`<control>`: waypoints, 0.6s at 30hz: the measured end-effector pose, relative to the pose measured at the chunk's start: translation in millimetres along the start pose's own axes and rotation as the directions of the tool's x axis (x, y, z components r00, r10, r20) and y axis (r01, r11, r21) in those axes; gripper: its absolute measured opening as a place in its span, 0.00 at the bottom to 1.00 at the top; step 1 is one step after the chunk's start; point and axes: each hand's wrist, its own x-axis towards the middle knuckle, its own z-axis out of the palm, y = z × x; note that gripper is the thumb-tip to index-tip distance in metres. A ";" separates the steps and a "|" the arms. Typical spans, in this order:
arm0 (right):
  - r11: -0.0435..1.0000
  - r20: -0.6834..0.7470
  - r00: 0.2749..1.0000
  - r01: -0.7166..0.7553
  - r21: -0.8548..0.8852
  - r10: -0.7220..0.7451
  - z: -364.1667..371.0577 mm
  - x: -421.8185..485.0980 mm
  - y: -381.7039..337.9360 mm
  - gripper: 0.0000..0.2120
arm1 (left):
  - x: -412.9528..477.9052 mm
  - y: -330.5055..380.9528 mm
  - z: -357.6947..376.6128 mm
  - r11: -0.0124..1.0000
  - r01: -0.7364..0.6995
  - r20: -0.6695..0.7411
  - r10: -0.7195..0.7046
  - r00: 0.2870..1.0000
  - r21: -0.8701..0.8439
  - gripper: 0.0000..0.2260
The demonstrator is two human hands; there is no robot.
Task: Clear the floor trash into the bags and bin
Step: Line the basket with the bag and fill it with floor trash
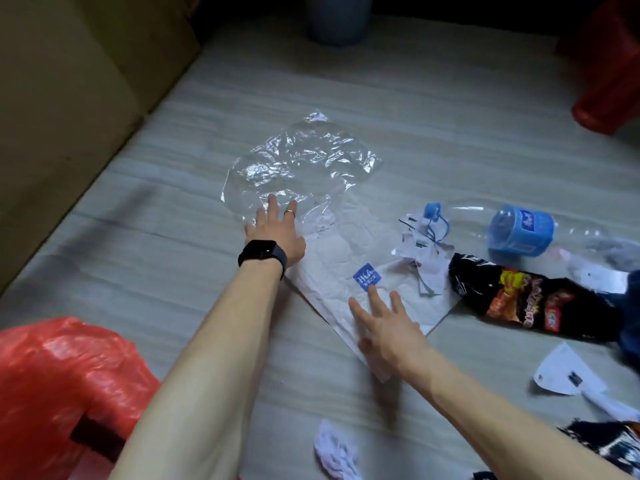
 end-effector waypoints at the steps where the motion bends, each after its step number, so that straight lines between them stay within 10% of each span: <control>1: 1.000 0.014 1.000 -0.003 0.004 0.003 1.2 1.1 1.3 0.39 | 8.7 -1.5 2.8 1.000 -0.009 0.011 0.009 1.000 0.012 0.34; 12: 1.000 -0.040 0.999 0.019 0.001 -0.019 0.0 -4.0 5.4 0.40 | -47.2 20.3 48.9 0.966 -0.058 -0.079 0.080 0.994 0.251 0.17; 18: 0.997 0.093 0.995 0.040 -0.062 -0.034 -5.4 -33.8 6.4 0.37 | -123.3 35.1 47.0 0.994 -0.102 -0.153 0.093 0.984 -0.047 0.11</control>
